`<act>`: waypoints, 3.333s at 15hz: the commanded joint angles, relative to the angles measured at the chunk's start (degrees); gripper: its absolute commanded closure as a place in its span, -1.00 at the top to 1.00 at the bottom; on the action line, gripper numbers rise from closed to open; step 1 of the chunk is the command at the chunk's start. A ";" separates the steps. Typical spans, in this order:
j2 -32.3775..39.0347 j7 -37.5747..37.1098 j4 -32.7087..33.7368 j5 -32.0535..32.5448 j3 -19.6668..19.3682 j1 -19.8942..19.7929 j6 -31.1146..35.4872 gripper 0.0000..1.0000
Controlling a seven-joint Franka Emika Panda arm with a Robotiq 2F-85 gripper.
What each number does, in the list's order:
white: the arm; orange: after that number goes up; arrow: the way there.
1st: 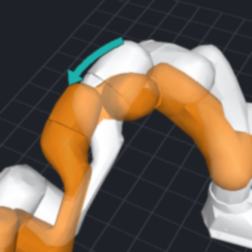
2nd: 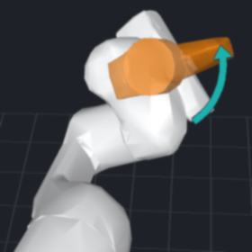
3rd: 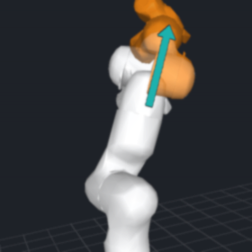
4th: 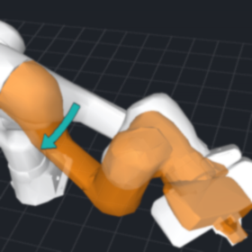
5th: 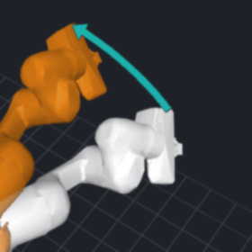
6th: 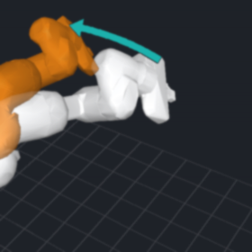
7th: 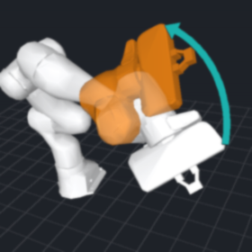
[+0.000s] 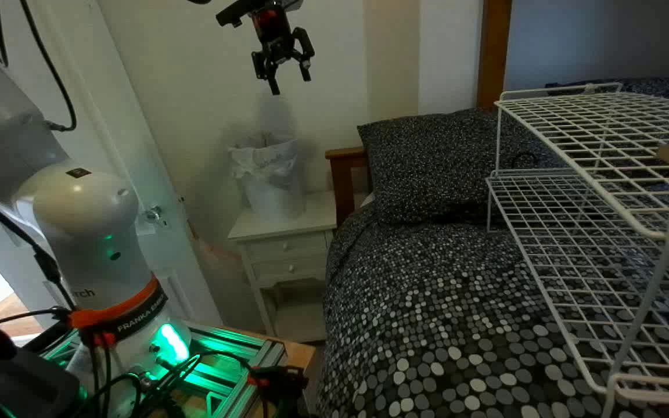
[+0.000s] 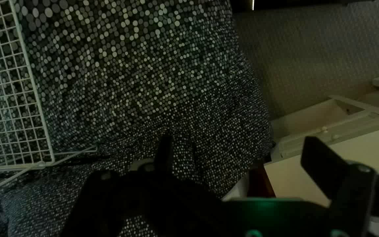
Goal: Push the book forward
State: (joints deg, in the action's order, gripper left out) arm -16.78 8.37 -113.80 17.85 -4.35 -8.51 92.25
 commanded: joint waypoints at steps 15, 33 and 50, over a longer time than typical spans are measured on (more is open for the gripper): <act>1.98 -7.77 -1.37 7.64 -1.46 -1.13 1.47 1.00; 9.51 -9.57 3.74 17.47 -20.67 -15.93 26.56 1.00; 24.75 -4.81 22.91 5.55 -28.55 -23.78 26.48 1.00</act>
State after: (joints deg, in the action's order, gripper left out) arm 7.83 3.50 -91.19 23.49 -33.17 -32.04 118.94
